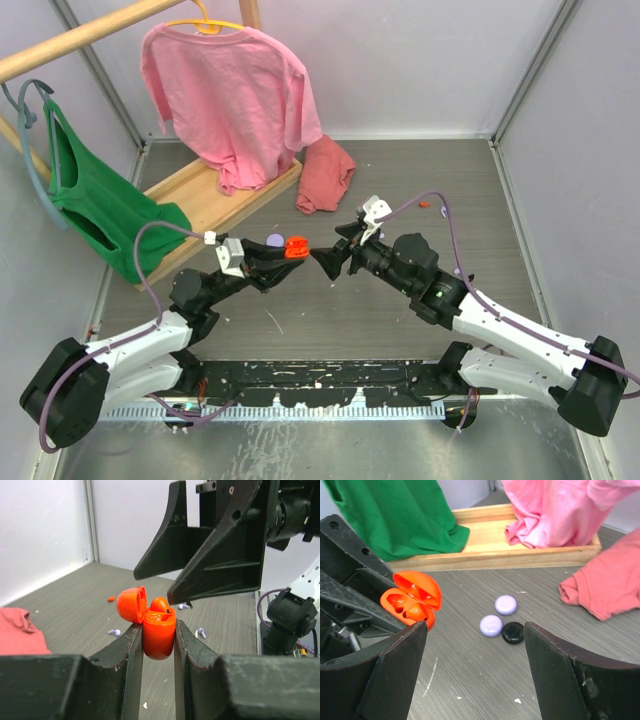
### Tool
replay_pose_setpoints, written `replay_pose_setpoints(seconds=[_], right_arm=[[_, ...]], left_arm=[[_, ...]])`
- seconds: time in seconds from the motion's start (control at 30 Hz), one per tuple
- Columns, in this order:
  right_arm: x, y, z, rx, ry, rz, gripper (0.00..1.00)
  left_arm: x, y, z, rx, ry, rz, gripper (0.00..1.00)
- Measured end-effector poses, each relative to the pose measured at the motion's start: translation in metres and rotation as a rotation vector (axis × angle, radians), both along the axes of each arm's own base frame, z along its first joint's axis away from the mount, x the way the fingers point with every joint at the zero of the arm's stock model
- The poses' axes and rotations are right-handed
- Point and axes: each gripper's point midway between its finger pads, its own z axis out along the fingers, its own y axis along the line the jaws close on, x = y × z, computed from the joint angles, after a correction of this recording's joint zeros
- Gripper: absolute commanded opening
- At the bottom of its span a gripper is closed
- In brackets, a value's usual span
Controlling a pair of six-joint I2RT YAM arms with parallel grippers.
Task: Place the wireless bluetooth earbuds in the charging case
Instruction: Place the earbud in the charging case, then pick up the charging case at the center of the board.
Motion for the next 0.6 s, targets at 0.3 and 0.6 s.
replay_pose_setpoints(seconds=[0.3, 0.6], right_arm=[[0.029, -0.020, -0.012, -0.136, 0.030, -0.165, 0.87], [0.094, -0.078, -0.064, -0.299, 0.173, -0.419, 0.87]], left_arm=[[0.004, 0.004, -0.034, 0.075, 0.040, 0.039, 0.00], [0.010, 0.006, -0.055, 0.138, 0.048, 0.076, 0.00]])
